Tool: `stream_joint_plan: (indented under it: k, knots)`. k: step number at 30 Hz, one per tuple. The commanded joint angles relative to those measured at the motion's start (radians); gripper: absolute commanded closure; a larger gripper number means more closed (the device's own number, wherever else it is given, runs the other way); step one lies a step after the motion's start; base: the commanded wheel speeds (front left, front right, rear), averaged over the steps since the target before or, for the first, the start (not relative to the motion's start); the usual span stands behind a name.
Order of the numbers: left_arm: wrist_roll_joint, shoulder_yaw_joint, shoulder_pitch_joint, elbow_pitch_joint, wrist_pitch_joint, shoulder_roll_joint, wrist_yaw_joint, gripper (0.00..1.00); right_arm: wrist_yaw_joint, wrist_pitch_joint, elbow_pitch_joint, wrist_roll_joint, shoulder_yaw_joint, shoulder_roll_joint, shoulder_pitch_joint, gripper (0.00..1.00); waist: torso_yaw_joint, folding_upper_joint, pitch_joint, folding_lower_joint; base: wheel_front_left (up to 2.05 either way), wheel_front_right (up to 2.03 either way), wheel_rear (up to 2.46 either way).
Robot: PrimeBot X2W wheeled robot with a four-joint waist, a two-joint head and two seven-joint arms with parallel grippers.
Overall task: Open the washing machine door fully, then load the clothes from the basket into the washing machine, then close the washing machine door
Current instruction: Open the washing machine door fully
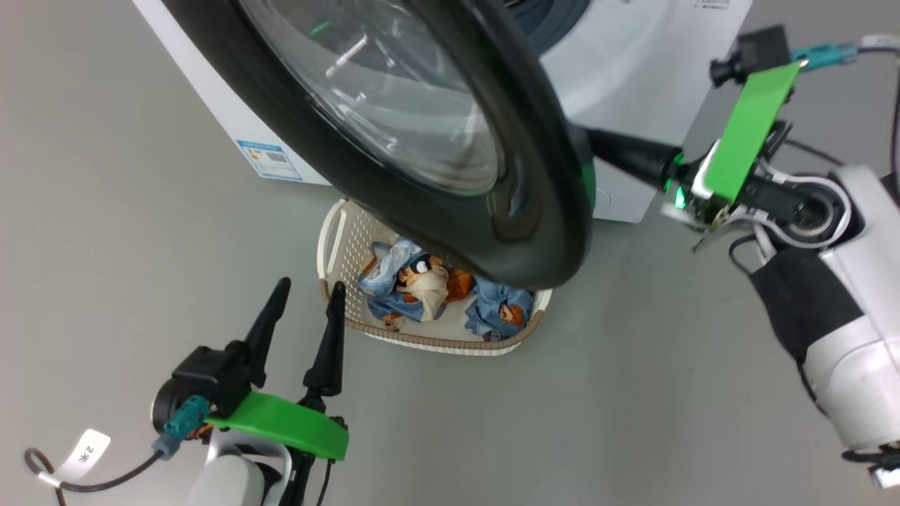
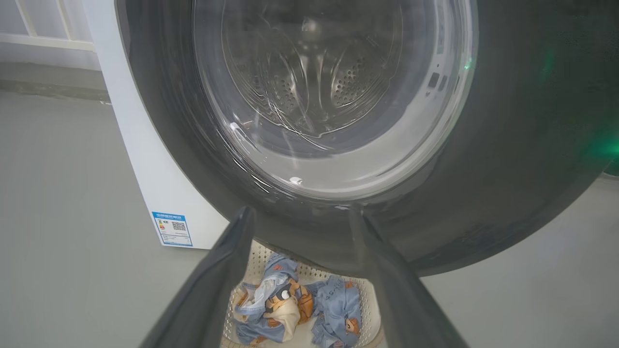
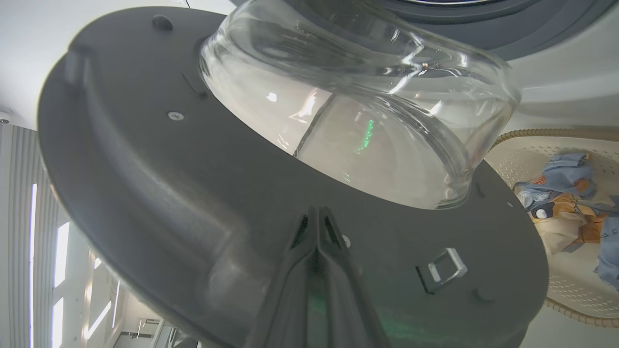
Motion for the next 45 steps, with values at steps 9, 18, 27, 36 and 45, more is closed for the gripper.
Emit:
stream_joint_plan:
  k: [9,18,27,36,45]
  knots:
    - [0.013,0.04,0.024,-0.019,-0.006,0.018,-0.002,0.0,0.002,0.031,-0.078,-0.002,0.029,0.041,0.081,1.0,0.017,0.0,-0.024,0.0,0.0,0.0,0.0]
    - [0.018,0.047,0.045,-0.018,-0.006,0.018,-0.002,0.0,0.002,0.053,-0.128,0.004,0.045,0.068,0.142,1.0,0.034,0.0,-0.055,0.0,0.0,0.0,0.0]
    - [0.015,0.048,0.063,-0.016,-0.006,0.018,-0.002,0.0,0.002,0.075,-0.158,-0.002,0.075,0.102,0.193,1.0,0.055,0.0,-0.082,0.0,0.0,0.0,0.0]
    - [0.014,0.044,0.069,-0.015,-0.006,0.018,-0.002,0.0,0.002,0.087,-0.175,-0.009,0.1,0.132,0.22,1.0,0.076,0.0,-0.098,0.0,0.0,0.0,0.0]
    - [0.018,0.051,0.093,-0.009,-0.006,0.018,-0.002,0.0,0.002,0.075,-0.177,-0.019,0.11,0.155,0.248,1.0,0.077,0.0,-0.129,0.0,0.0,0.0,0.0]
